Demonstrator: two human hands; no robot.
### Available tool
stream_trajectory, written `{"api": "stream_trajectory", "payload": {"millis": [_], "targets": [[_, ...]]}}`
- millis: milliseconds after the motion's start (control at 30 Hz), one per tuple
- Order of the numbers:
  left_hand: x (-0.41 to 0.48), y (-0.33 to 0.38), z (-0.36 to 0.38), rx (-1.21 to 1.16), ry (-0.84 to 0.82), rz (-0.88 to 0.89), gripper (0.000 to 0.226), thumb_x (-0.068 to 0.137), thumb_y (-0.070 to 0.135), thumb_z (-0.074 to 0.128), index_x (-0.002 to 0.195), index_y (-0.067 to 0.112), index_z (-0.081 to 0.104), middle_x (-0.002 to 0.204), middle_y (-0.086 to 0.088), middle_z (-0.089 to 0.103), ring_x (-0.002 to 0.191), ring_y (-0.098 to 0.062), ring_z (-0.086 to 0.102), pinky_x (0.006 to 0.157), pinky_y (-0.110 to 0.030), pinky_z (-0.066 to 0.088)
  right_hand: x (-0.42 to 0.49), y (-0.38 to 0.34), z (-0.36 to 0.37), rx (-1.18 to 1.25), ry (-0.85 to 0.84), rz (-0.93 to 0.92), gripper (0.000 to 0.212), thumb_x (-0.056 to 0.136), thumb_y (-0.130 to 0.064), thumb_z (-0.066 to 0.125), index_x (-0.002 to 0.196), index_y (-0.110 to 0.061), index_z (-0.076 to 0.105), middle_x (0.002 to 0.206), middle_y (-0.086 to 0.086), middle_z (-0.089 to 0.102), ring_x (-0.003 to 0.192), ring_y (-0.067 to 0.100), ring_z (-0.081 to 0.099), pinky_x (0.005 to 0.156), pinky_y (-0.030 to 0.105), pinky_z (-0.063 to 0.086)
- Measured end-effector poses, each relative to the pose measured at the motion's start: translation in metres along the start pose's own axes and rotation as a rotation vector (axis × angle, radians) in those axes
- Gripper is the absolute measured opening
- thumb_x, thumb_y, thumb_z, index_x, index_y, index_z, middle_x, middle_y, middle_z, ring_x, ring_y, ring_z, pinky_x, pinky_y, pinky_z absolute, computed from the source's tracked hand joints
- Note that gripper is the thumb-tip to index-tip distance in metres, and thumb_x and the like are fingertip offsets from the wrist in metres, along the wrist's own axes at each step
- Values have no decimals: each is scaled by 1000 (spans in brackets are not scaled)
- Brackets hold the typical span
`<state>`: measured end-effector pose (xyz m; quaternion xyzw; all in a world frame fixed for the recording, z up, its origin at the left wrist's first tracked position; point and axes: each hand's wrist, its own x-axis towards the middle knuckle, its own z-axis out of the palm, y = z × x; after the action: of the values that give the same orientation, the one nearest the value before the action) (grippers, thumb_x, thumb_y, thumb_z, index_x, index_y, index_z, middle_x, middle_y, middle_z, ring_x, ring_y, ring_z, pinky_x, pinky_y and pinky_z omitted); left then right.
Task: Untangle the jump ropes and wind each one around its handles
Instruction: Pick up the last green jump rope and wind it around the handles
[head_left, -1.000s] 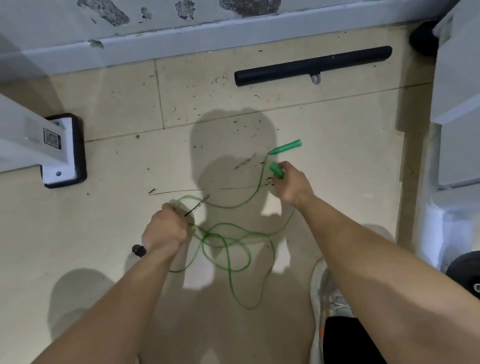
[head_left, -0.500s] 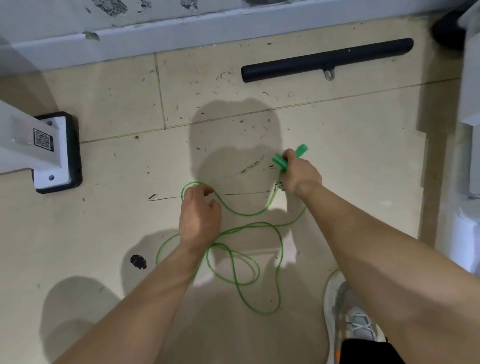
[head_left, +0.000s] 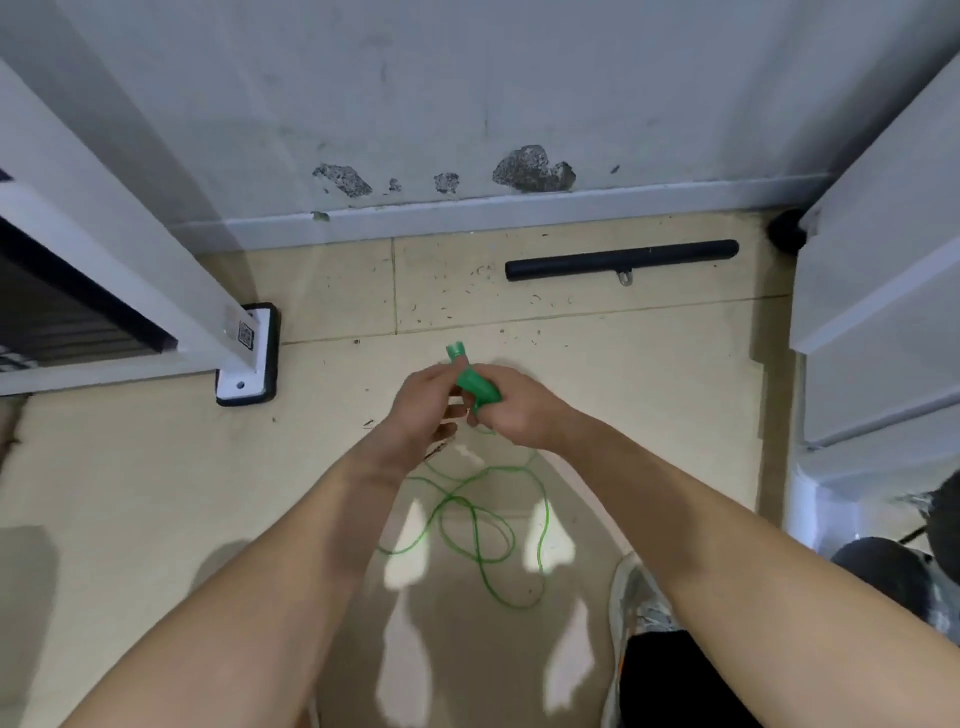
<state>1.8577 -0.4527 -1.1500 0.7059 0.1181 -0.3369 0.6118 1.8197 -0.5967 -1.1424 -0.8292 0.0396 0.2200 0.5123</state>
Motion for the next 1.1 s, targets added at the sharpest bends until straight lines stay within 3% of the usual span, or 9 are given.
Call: {"api": "stream_trajectory", "payload": {"millis": [100,200,367,500,633,767,867,1000,1100], "targets": [[-49,33,-16,-22,-41,126,17,98,34,60,94,19,69,80,3,65,69,-14,53,56,-23,37,-36,-56,-7,37,10,-36,20,79,-8,56,85,-28,54,87,-2,62,98,32,64,51,27,47],[-98,67,-30,-12,28,266,18,96,36,64,90,19,67,85,4,67,68,-13,55,58,-24,41,-70,-100,-14,81,108,-49,19,86,-19,58,104,-26,54,108,11,62,101,29,62,59,38,54],[-176,108,-44,80,21,455,16,94,30,68,99,15,67,83,5,68,69,-13,61,57,-21,43,-120,-158,-26,330,179,-55,19,89,-24,57,103,-21,45,85,-2,47,61,13,42,51,29,39],[-216,119,-43,113,-11,508,26,90,24,73,112,11,66,86,-1,75,69,-16,66,56,-22,47,-140,-177,-22,619,110,-37,40,77,-32,49,113,-16,44,82,2,46,52,13,37,45,24,28],[-226,113,-43,22,7,481,29,89,16,74,113,4,62,88,-10,74,73,-19,70,59,-22,53,-149,-176,-7,396,230,-105,11,104,-25,45,97,-18,41,76,0,46,56,10,41,53,24,31],[-219,102,-45,-31,-7,443,20,89,13,74,105,9,62,90,-14,73,76,-19,72,69,-25,59,-140,-164,5,317,341,-227,6,102,-17,56,99,-16,51,73,-2,47,58,2,45,54,14,36],[-210,96,-40,-77,17,440,36,90,9,72,121,5,54,92,-15,71,73,-22,72,72,-27,61,-131,-156,9,329,327,-233,2,101,-21,58,100,-22,56,79,4,56,64,9,56,62,23,43],[-196,98,-39,82,20,467,43,91,16,73,129,19,53,92,-13,66,72,-22,71,69,-29,60,-122,-145,5,368,285,-145,3,100,-25,59,99,-22,60,76,6,54,52,17,57,50,27,43],[-186,99,-37,138,25,421,27,97,22,64,123,20,56,92,-10,64,64,-20,66,60,-30,58,-114,-141,-1,281,263,-146,7,97,-28,64,98,-21,64,76,5,55,54,18,55,50,27,40]]}}
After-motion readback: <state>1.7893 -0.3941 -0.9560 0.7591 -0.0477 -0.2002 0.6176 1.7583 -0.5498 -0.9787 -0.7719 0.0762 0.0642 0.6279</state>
